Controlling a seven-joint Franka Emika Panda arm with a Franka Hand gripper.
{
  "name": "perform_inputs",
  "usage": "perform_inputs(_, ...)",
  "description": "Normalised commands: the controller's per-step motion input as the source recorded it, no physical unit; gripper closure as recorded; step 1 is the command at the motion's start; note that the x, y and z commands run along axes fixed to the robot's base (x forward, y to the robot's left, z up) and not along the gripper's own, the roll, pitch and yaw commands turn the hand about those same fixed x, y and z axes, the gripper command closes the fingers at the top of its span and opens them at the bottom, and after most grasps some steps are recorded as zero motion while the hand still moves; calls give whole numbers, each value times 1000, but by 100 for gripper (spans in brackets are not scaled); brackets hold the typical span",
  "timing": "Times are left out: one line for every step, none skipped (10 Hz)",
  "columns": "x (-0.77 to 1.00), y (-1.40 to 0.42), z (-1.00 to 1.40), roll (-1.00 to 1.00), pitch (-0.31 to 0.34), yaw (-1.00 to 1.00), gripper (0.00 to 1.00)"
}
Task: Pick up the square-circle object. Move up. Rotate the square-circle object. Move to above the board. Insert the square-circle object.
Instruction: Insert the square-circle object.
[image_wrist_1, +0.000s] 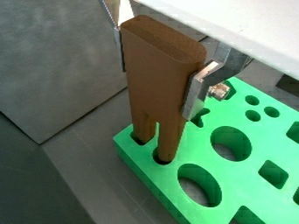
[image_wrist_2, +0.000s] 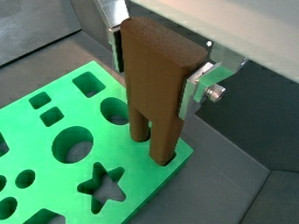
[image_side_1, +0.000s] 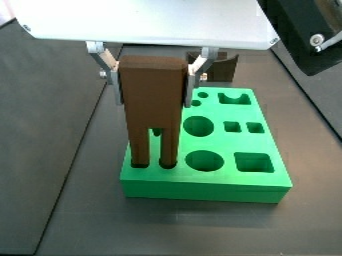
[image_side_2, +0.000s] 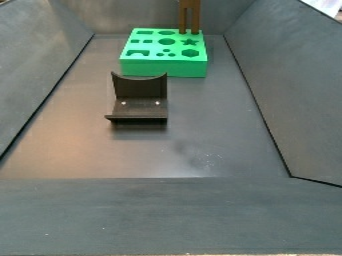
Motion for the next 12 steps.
perform_inputs(0, 0, -217, -253, -190, -91, 100)
perform_inputs(0, 0, -203, -300, -223, -109, 100)
perform_inputs(-9, 0, -300, -287, -219, -97, 100)
perform_inputs(-37, 0, -349, -240, -181, -80, 100)
perform_inputs(-111, 20, -263, -180, -131, -51, 100)
perform_inputs(-117, 51, -66, -101, -33, 0, 100)
perform_inputs(-169, 0, -126, 23, -9, 37, 100)
perform_inputs(-166, 0, -131, 26, 0, 157, 100)
perform_inputs(-177, 40, -49, 11, 0, 174, 100)
perform_inputs(-40, 60, -46, 16, 0, 86, 100)
perform_inputs(0, 57, -63, 30, 13, 0, 100)
perform_inputs(0, 37, -97, 34, 14, 0, 100)
